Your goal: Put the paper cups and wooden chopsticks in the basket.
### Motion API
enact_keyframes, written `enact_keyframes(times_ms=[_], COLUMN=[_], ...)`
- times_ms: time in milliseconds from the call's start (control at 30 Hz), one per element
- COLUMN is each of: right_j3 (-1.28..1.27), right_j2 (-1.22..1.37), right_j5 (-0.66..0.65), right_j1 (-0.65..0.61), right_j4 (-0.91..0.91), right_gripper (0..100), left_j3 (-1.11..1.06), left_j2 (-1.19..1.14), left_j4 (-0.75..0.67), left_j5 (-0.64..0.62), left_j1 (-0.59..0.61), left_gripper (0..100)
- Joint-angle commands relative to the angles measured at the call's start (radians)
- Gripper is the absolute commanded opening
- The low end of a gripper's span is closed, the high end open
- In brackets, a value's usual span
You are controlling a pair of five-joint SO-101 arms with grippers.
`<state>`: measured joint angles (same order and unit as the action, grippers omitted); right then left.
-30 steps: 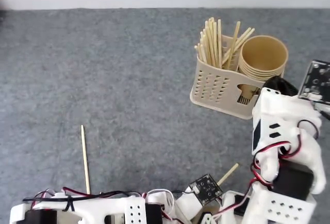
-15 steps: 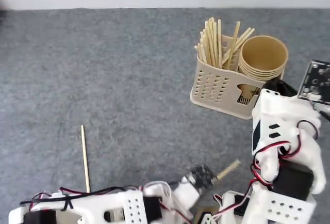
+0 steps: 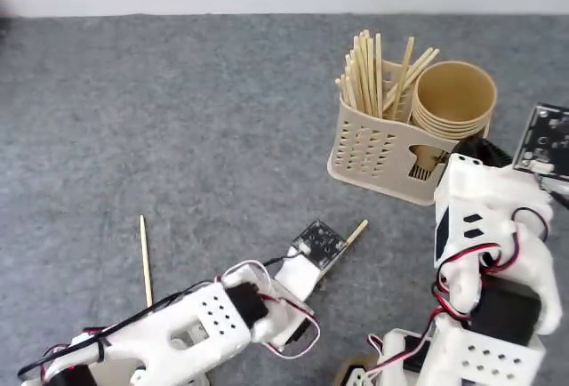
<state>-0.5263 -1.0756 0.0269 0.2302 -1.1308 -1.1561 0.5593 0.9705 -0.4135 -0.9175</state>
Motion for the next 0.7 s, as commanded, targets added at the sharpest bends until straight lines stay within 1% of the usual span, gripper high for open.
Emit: enact_keyframes(times_ms=[0,100,233,300,467,667], right_j3=[0.012,0.011,0.008,0.008,0.008,0.006], right_j2=[-0.016,-0.016,-0.016,-0.016,-0.016,-0.016], right_j5=[0.011,0.011,0.011,0.011,0.011,0.011], right_j1=[0.001,0.001,0.001,0.001,0.001,0.001], right_j4=[-0.001,-0.001,-0.001,-0.001,-0.002,-0.002], right_gripper=[0.9,0.9,0.9,0.9,0.9,0.9], left_j3=[0.130,0.166,0.163,0.177,0.311,0.510], left_j2=[0.023,0.023,0.009,-0.044,-0.304,-0.632], left_j4=[0.084,0.051,-0.071,-0.109,-0.118,-0.118], left_j5=[0.009,0.009,0.011,0.012,0.014,0.012], left_j1=[0.009,0.034,0.069,0.087,0.126,0.126], left_gripper=[26,27,24,22,21,21])
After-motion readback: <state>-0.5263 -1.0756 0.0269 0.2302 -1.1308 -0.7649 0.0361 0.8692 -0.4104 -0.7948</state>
